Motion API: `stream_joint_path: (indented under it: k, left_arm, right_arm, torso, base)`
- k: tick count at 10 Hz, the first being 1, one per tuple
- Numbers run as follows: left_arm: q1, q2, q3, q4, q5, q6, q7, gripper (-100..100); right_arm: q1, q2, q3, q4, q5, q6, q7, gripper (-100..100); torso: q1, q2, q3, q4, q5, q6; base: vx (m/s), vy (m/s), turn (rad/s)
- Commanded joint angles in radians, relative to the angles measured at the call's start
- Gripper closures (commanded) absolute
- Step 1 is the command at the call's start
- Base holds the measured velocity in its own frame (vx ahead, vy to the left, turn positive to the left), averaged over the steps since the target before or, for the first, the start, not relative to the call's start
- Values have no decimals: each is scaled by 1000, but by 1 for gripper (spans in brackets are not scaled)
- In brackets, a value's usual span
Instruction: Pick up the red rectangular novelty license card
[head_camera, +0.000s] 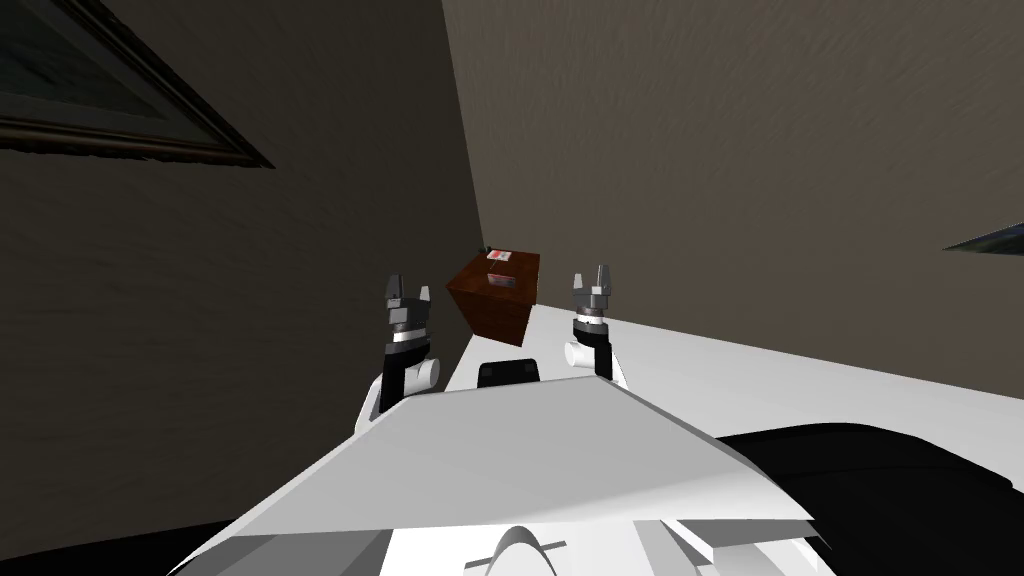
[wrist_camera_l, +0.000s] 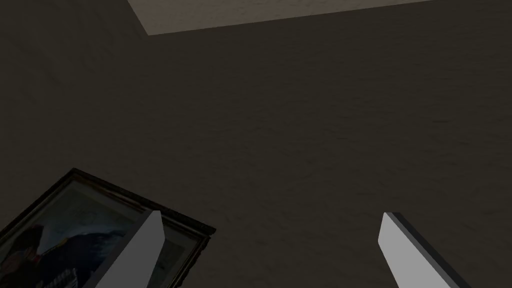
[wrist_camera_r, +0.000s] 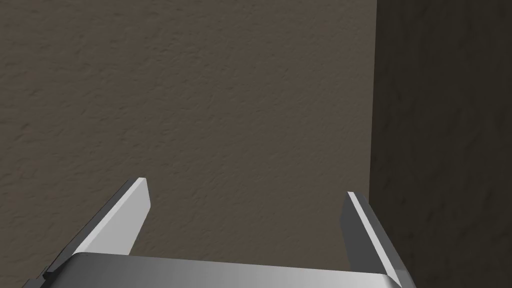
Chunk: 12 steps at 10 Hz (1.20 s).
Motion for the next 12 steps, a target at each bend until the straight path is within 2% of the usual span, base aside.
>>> stream_joint_path:
  k: [1, 4, 5, 6, 7, 8, 9, 10, 11, 12]
  left_arm:
    - [-22, 46, -1, 1, 17, 37, -3, -100]
    - [-77, 111, -1, 6, 55, 122, -12, -100]
    - [-77, 111, -1, 6, 55, 130, -12, -100]
    - [-102, 134, -1, 9, 71, 169, -16, -100]
    - [-102, 134, -1, 9, 71, 172, -16, -100]
    - [-130, 158, -1, 14, 89, 210, -20, -100]
    - [-130, 158, -1, 14, 89, 219, -20, -100]
    - [-161, 181, -1, 20, 108, 256, -25, -100]
    - [-161, 181, -1, 20, 108, 271, -25, -100]
    - [-194, 204, 0, 29, 128, 305, -31, -100]
  right_arm:
    - [0, 0, 0, 0, 0, 0, 0, 0]
    - [0, 0, 0, 0, 0, 0, 0, 0]
    - [0, 0, 0, 0, 0, 0, 0, 0]
    - [0, 0, 0, 0, 0, 0, 0, 0]
    - [0, 0, 0, 0, 0, 0, 0, 0]
    - [0, 0, 0, 0, 0, 0, 0, 0]
    - [0, 0, 0, 0, 0, 0, 0, 0]
    - [0, 0, 0, 0, 0, 0, 0, 0]
    - [0, 0, 0, 0, 0, 0, 0, 0]
    - [0, 0, 0, 0, 0, 0, 0, 0]
  torso:
    - [0, 0, 0, 0, 0, 0]
    - [-4, 3, 2, 1, -1, 0]
    - [-4, 4, 2, 1, -1, 0]
    - [-3, 3, 2, 1, -1, 0]
    - [-3, 3, 1, 1, -1, 0]
    - [-2, 2, 1, 0, 0, 0]
    - [-2, 2, 1, 0, -1, 0]
    - [-2, 1, 1, 0, -1, 0]
    - [-3, 2, 1, 0, -1, 0]
    - [-3, 2, 1, 0, -1, 0]
  base:
    - [-18, -25, -11]
    - [-52, -61, -14]
    - [-42, -43, -5]
    - [-37, -38, -16]
    - [-25, -28, -7]
    - [-27, -38, -18]
    - [-22, -39, -9]
    - [-30, -49, -24]
    - [-25, -38, -9]
    - [-29, -44, -18]
